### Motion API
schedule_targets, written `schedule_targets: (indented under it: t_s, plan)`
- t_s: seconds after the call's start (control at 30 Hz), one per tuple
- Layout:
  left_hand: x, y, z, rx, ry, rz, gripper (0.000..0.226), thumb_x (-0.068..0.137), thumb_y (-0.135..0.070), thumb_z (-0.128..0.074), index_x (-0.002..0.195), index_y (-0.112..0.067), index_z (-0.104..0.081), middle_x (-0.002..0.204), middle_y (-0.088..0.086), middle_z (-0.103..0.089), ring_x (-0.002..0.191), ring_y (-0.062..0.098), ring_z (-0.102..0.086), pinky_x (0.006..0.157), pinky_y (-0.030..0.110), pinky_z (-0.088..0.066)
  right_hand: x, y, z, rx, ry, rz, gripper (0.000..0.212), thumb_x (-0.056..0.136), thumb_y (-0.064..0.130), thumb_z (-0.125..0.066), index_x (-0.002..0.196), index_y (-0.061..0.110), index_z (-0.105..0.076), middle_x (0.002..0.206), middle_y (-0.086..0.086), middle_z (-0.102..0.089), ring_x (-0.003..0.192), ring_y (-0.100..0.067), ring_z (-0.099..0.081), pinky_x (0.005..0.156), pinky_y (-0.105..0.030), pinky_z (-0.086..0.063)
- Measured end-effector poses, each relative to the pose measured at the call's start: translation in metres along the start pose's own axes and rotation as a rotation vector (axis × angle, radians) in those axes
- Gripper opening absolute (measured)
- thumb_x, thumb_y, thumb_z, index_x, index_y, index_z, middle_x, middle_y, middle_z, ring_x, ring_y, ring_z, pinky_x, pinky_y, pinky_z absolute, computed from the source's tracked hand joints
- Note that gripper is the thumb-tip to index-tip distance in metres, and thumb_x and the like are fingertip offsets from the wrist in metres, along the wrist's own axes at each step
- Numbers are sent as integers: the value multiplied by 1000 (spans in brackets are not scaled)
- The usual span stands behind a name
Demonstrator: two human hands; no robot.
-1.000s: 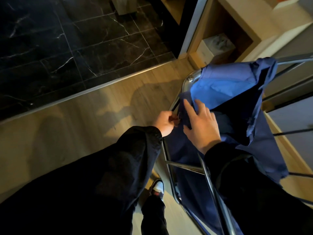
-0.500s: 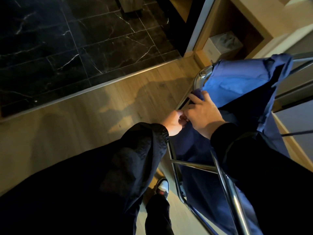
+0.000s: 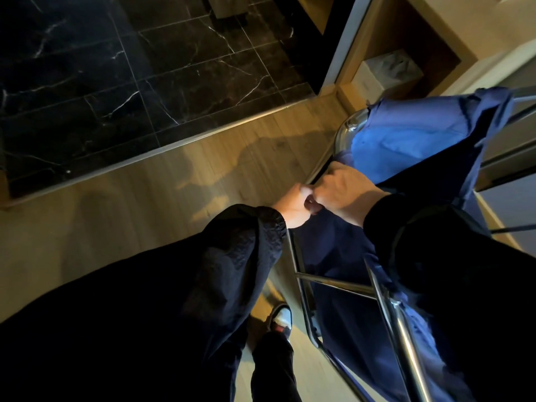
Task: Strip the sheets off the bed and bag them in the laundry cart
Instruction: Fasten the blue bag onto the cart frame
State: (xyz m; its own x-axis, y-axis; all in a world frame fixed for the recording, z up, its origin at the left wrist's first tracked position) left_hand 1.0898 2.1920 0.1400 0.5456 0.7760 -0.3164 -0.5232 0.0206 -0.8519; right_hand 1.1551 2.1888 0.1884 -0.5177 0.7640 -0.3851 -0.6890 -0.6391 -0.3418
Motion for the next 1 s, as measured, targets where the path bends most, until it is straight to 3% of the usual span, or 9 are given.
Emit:
schedule_targets:
  t_s: [0.1,0.3,0.4,0.47,0.6,0.7,0.77,0.87,1.0]
  plan:
    - [-3,-3,0,-28,-7,-32,16,85,10,-53,80,-4,-60,73,9,-46,68,12,-35,50,19,-26,1,1,2,9,66,26,25,94,39,-48,104,24,-65,99,1,-67,95,-23,-62,86,-30,-35]
    - [0,5,1,46,-3,-15,14,92,-4,-56,94,8,-64,77,9,-58,70,16,-51,54,21,-30,4,4,5,-4,36,21,30,95,44,-48,109,22,-64,100,0,-67,95,-24,-62,85,-31,-38]
    - [-3,4,7,3,22,-12,11,92,-1,-55,85,2,-63,63,-7,-50,53,-4,-49,52,11,-34,4,3,1,18,74,33,30,97,41,-44,103,21,-65,101,-2,-68,96,-26,-62,88,-33,-39]
    - [-5,4,9,-44,42,-18,13,92,2,-54,81,1,-61,61,-3,-54,49,-11,-50,52,6,-36,3,2,2,17,71,46,35,99,41,-38,100,19,-66,103,-3,-68,97,-27,-61,90,-34,-41]
    - [-5,9,6,-135,57,-33,12,93,3,-52,88,-4,-61,82,8,-64,72,11,-59,64,7,-41,2,0,2,99,23,58,41,101,46,-36,99,20,-68,101,-2,-68,99,-26,-60,89,-32,-37]
    - [-4,15,0,-199,24,-60,10,91,2,-59,95,-8,-57,88,7,-64,72,4,-57,65,4,-42,2,-3,7,70,-187,72,23,77,40,-77,73,18,-72,74,-3,-69,73,-27,-65,72,-31,-48]
    - [-1,21,-4,-266,-4,-60,16,90,1,-61,94,-12,-54,83,3,-62,70,-4,-57,64,4,-42,1,-5,3,111,-189,57,25,63,30,-87,62,12,-70,62,-6,-65,62,-30,-63,63,-30,-50]
    - [7,32,-9,-337,-40,-72,18,88,1,-63,96,-13,-55,75,-6,-56,60,-14,-53,61,5,-39,-3,-3,6,151,-304,142,32,49,17,-89,46,8,-59,43,-8,-52,41,-27,-54,51,-30,-51]
    - [13,39,-12,-423,-97,-96,26,86,1,-66,110,-1,-59,79,0,-59,64,-10,-56,65,8,-43,-4,-7,1,137,-409,174,32,74,20,-63,47,5,-55,41,-10,-49,37,-26,-51,48,-31,-49]
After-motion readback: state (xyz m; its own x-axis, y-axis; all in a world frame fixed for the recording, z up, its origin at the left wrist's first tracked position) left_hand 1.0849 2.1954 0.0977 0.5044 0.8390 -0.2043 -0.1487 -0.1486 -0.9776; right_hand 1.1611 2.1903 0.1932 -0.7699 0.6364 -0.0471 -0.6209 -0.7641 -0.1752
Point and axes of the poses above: each hand's wrist, its own x-axis towards the middle knuckle, its own z-axis out of the back of the hand, y = z × x, the point moved 5 cm from there along x, towards the middle knuckle
